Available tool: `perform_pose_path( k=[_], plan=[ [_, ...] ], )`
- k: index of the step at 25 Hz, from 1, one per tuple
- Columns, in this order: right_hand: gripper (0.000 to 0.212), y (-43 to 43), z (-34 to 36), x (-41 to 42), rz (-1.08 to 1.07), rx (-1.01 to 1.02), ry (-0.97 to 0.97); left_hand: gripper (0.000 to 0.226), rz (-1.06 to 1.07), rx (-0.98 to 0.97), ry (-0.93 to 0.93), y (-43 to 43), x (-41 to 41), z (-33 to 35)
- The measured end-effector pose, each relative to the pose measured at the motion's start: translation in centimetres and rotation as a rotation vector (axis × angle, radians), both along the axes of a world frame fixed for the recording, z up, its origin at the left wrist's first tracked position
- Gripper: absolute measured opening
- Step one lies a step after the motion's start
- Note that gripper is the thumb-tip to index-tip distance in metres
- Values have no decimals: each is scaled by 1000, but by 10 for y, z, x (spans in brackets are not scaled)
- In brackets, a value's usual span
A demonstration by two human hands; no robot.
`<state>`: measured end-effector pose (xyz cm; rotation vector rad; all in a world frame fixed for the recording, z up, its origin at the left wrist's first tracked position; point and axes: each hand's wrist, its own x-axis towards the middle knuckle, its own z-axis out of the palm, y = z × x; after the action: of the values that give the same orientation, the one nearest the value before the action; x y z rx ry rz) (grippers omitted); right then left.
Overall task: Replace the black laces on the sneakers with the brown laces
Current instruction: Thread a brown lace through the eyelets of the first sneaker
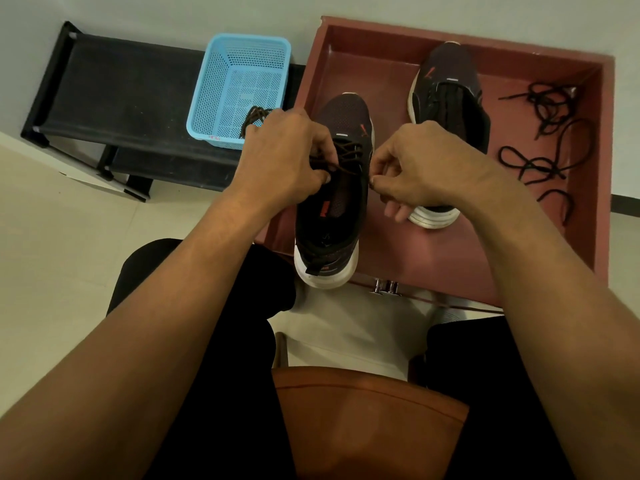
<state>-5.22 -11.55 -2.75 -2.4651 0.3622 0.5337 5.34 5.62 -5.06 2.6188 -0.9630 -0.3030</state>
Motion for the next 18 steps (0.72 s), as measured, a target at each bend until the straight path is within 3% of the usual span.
perform_pose_path(
  k=[8,13,16,18],
  plan=[
    [17,11,-12,4,54,-261,32,43,169,70,-80,7,0,-1],
    [20,26,-28,1,48,-329,106,66,245,103,21,10,0,2],
    [13,24,-28,0,44,-264,211,78,273,123,50,11,-2,5],
    [5,18,-21,0,-1,-198,172,85,285,131,48,13,-1,6]
  ],
)
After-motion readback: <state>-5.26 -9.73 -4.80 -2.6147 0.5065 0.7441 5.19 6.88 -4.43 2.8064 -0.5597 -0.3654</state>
